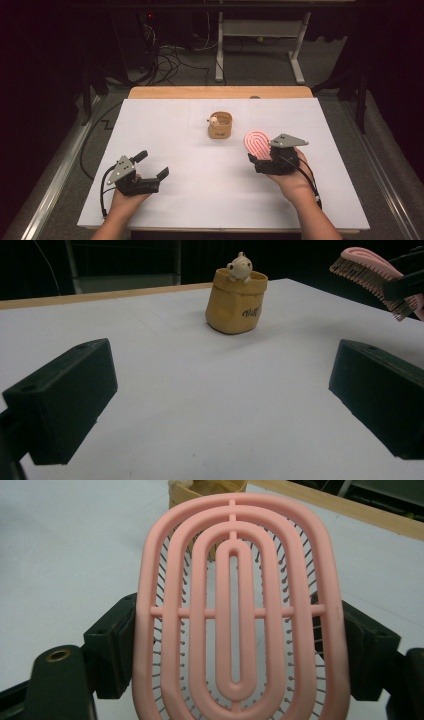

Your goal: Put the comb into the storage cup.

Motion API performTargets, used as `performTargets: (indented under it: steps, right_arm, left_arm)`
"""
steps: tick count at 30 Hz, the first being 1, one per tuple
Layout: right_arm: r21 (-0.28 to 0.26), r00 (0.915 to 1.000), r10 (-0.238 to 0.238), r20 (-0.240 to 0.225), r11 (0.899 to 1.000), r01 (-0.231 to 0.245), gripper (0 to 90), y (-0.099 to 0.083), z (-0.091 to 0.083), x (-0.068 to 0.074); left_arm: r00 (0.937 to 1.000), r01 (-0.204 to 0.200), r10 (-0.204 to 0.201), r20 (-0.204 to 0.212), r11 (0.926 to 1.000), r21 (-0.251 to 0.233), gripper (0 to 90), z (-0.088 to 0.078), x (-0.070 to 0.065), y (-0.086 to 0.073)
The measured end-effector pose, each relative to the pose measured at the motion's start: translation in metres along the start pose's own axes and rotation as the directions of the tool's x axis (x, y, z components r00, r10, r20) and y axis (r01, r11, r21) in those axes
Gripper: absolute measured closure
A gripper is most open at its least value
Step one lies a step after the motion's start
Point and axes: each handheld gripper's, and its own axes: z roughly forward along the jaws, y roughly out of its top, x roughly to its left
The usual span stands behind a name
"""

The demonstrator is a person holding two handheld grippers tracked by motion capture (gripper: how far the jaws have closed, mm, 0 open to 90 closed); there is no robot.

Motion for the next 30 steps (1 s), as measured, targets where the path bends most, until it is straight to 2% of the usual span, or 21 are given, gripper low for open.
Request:
performTargets:
  steps: [8,18,23,30]
  right_arm:
    - [-0.06,0.9998,0.009,0.016,0.998,-0.008,20.5,-0.0004,-0.0005,0.0009]
    - [-0.119,0.9994,-0.003,0.034,0.993,0.007,20.5,0.0004,-0.0033,0.0054]
    - [-0.157,0.9991,0.0,0.042,0.988,0.007,20.5,0.0008,-0.0043,0.0062]
    - [-0.226,0.9987,0.007,0.05,0.974,0.005,20.5,0.0019,-0.0047,0.0081]
  left_arm:
    - [1.0,-0.001,0.001,0.0,1.0,0.0,0.0,-0.0005,-0.0001,0.0001]
    - [1.0,0.0,0.0,0.005,1.0,0.003,0.0,-0.0001,-0.0015,0.0002]
    - [1.0,-0.001,0.001,0.005,1.0,-0.003,0.0,-0.0005,-0.002,0.0005]
    - [1.0,-0.001,0.001,0.006,1.0,-0.001,0.0,-0.0003,-0.0018,0.0004]
